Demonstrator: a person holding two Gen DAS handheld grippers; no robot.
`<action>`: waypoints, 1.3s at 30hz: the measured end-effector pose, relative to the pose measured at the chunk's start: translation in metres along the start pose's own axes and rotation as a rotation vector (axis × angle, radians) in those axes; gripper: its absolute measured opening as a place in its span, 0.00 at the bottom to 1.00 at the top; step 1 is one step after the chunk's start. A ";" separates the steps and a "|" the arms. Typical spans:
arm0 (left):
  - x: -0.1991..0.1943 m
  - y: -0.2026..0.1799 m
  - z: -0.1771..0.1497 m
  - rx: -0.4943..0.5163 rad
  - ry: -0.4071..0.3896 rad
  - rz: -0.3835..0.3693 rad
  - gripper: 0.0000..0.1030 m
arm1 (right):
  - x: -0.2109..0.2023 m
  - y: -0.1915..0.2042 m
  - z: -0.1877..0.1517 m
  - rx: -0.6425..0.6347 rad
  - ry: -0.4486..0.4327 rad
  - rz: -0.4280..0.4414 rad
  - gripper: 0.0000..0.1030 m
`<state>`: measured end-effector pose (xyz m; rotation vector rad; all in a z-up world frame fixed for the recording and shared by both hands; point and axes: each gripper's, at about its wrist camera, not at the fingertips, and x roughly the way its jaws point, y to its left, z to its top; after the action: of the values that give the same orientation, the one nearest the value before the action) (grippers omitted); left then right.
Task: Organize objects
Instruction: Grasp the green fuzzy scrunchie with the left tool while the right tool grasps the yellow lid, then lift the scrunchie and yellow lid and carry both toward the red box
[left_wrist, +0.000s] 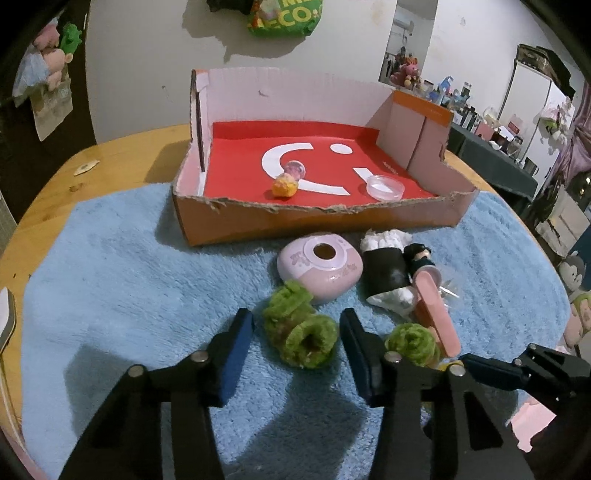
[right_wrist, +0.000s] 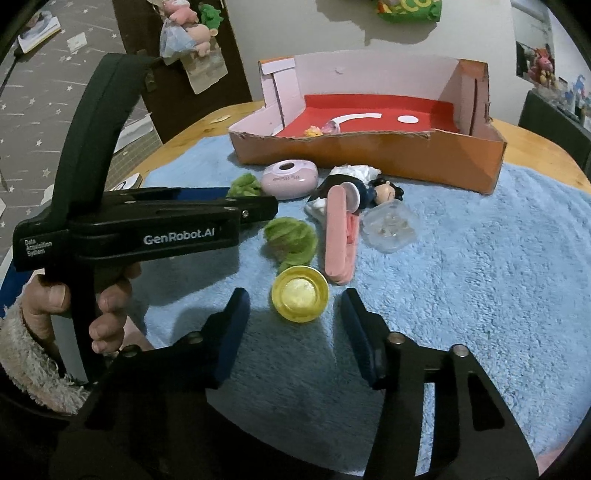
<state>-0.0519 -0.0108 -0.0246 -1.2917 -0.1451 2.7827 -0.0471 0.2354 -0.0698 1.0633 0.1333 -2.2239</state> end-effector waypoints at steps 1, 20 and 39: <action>0.000 -0.001 0.000 0.004 -0.003 0.003 0.46 | 0.000 0.000 0.000 0.000 -0.002 0.000 0.42; -0.015 0.000 0.001 0.002 -0.054 -0.002 0.30 | -0.008 0.000 0.004 -0.006 -0.028 0.004 0.28; -0.026 -0.003 0.006 0.000 -0.083 -0.008 0.30 | -0.019 -0.010 0.021 0.013 -0.074 0.048 0.28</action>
<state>-0.0395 -0.0104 -0.0012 -1.1737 -0.1547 2.8310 -0.0583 0.2456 -0.0433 0.9802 0.0606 -2.2200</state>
